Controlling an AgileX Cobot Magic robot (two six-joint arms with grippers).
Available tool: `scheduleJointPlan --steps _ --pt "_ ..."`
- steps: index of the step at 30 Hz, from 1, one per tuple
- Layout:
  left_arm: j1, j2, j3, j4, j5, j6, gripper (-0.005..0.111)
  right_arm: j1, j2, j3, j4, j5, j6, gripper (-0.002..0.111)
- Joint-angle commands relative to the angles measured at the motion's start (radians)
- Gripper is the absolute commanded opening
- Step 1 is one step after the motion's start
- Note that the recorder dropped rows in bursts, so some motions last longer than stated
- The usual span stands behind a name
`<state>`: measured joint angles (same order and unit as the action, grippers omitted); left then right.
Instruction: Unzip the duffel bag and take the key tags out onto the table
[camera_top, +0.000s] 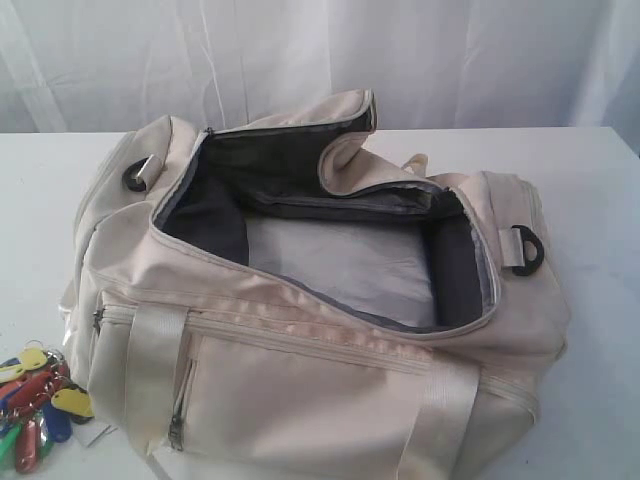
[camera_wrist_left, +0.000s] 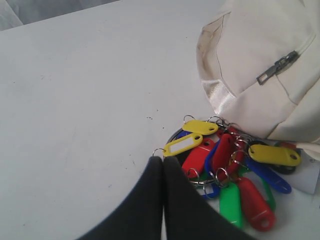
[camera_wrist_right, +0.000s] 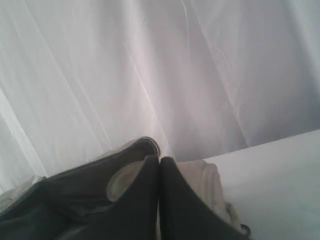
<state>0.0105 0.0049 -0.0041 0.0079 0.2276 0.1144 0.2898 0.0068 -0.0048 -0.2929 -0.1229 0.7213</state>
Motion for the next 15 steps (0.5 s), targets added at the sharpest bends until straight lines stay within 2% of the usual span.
scheduleJointPlan --steps 1,3,6,8,15 --pt "0.001 -0.005 0.004 0.000 0.004 -0.003 0.000 -0.009 -0.007 0.005 0.352 0.205 -0.460 0.000" --pt "0.001 -0.005 0.004 0.000 0.004 -0.003 0.000 -0.009 -0.007 0.005 0.433 0.292 -0.676 0.000" --pt "0.001 -0.005 0.004 0.000 0.004 -0.003 0.000 -0.009 -0.007 0.005 0.431 0.399 -0.808 0.000" --pt "0.001 -0.005 0.004 0.000 0.004 -0.003 0.000 -0.009 -0.007 0.005 0.429 0.478 -0.805 0.000" --pt "0.001 -0.005 0.004 0.000 0.004 -0.003 0.000 -0.009 -0.007 0.005 0.407 0.485 -0.805 0.000"
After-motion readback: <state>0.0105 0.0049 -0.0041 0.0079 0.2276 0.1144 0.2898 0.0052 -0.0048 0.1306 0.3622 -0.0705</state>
